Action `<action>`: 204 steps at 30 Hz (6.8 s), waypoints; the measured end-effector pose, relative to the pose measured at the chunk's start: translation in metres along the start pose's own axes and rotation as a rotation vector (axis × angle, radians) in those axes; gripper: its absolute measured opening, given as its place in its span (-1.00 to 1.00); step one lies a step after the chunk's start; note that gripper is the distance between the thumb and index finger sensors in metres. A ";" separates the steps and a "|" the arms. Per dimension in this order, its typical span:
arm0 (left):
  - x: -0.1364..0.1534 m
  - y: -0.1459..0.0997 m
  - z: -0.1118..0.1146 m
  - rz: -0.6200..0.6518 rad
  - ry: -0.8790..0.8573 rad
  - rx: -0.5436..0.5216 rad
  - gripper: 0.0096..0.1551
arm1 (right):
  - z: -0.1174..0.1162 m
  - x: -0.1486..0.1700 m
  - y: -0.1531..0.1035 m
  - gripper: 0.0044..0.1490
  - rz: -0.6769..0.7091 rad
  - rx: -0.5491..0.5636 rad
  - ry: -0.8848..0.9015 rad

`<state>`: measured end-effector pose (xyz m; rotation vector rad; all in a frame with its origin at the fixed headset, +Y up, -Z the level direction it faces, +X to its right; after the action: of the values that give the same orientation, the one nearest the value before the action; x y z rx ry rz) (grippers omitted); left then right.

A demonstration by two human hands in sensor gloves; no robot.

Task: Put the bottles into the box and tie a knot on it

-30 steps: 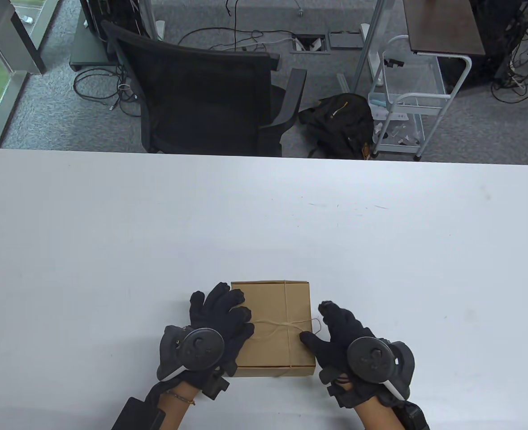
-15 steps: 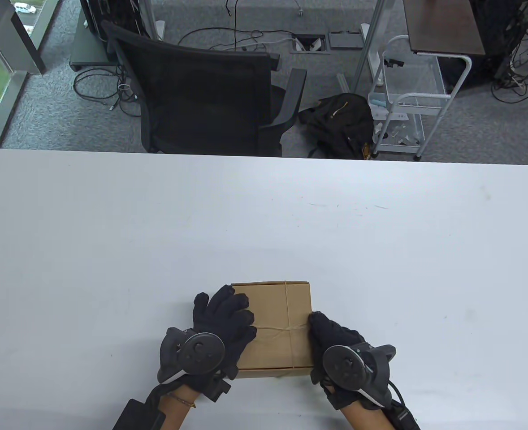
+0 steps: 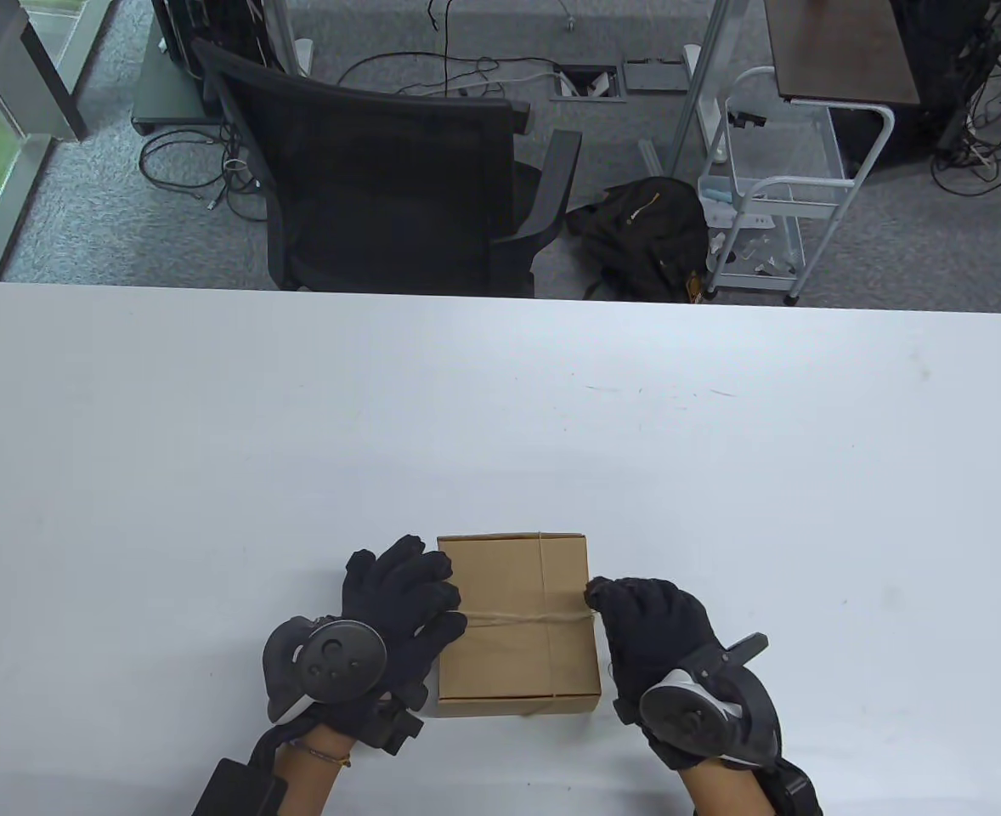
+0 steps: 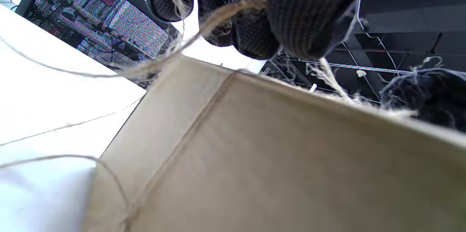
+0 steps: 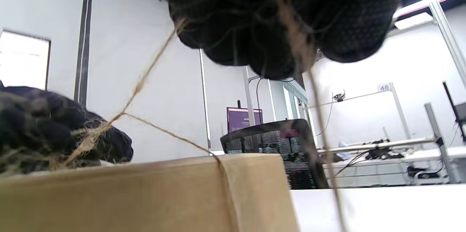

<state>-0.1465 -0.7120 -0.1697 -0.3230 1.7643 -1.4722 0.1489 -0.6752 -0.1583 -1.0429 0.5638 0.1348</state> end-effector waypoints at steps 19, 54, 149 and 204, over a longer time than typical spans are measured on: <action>0.013 0.002 -0.011 0.122 -0.166 0.011 -0.53 | -0.049 0.032 -0.008 -0.49 -0.171 -0.148 0.000; 0.028 0.013 0.001 -0.280 -0.191 0.684 -0.45 | -0.045 0.025 -0.007 -0.50 -0.142 -0.113 -0.176; 0.017 0.013 0.043 -0.360 -0.735 0.660 -0.12 | -0.068 0.001 0.006 -0.10 0.198 -0.311 0.377; -0.078 0.001 0.029 0.206 0.279 0.091 -0.48 | -0.069 -0.016 -0.002 -0.35 -0.167 -0.332 0.749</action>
<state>-0.0754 -0.6820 -0.1393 0.1155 1.8757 -1.4964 0.1098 -0.7322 -0.1742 -1.4619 1.1506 -0.3374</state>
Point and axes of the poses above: the tracker on the back of each hand, its own x axis roughly to the little-finger side, its own y axis roughly from the wrist to the fingertips, z = x × y, the point moved 1 cm from there along y, roughly from the wrist to the fingertips, and after that the axes turned 7 degrees about -y, right-handed, at the moved point
